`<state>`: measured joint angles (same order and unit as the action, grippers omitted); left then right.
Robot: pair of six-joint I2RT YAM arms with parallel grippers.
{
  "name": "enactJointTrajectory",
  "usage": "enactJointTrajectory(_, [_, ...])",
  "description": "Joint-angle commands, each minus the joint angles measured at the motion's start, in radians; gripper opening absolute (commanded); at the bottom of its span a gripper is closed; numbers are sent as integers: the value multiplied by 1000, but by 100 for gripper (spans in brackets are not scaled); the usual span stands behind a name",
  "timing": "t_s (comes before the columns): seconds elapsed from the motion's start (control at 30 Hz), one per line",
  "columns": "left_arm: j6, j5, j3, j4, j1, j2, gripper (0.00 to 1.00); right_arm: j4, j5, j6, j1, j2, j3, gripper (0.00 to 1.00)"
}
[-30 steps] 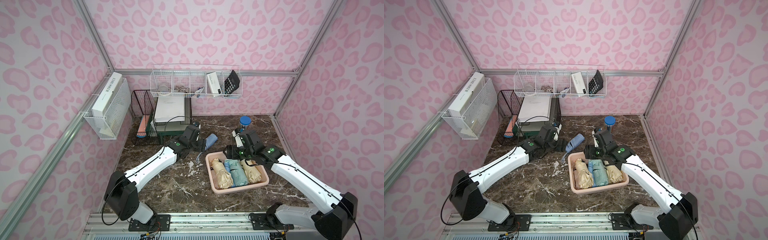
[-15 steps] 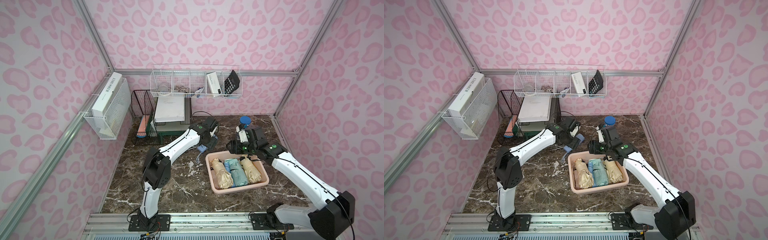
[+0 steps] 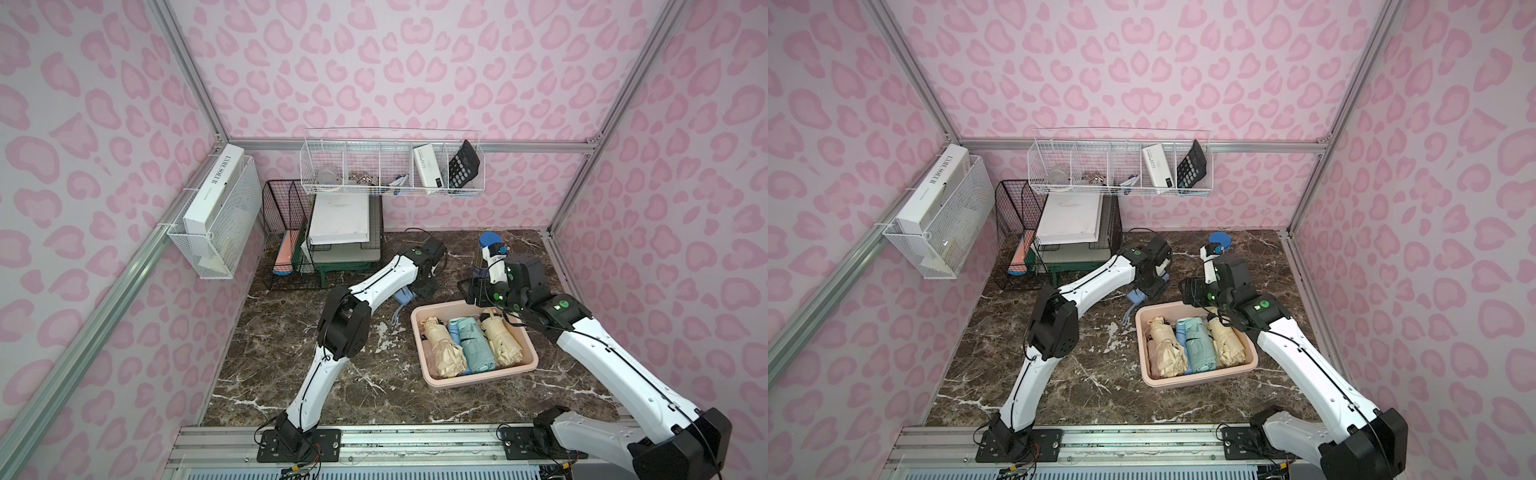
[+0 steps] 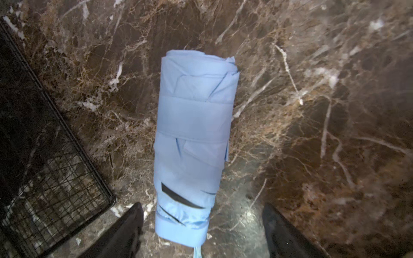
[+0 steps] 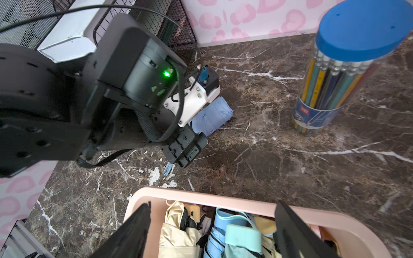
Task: Put the umbrella into the storage box
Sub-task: Place the umbrella in the storage box, then pick up the umbrella from the center of the board.
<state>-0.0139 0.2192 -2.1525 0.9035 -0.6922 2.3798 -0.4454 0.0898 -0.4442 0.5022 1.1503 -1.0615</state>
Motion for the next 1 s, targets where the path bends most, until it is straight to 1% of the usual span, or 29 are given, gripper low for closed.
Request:
enactJointTrajectory(0.0, [37,28,-30,-19,2,29,86,6,-1,12,-2,3,-11,80])
enactJointTrajectory(0.1, [59,24,-52,-42,4,58,86,4,11,17,-2,10,-18,80])
enactJointTrajectory(0.27, [53,10,-64,-71,13,88,90,2,15,27,-1,28,-39,80])
enactJointTrajectory(0.67, [25,-11,-117,-52,37,178,91,-3,4,32,-1,40,-60,80])
enactJointTrajectory(0.73, [20,-18,-125,-44,40,191,89,7,2,30,-1,39,-54,80])
enactJointTrajectory(0.83, [15,-30,-127,-37,44,197,84,27,11,30,-2,43,-40,80])
enactJointTrajectory(0.97, [-7,-54,-127,-37,49,200,72,17,16,44,-1,57,-58,80])
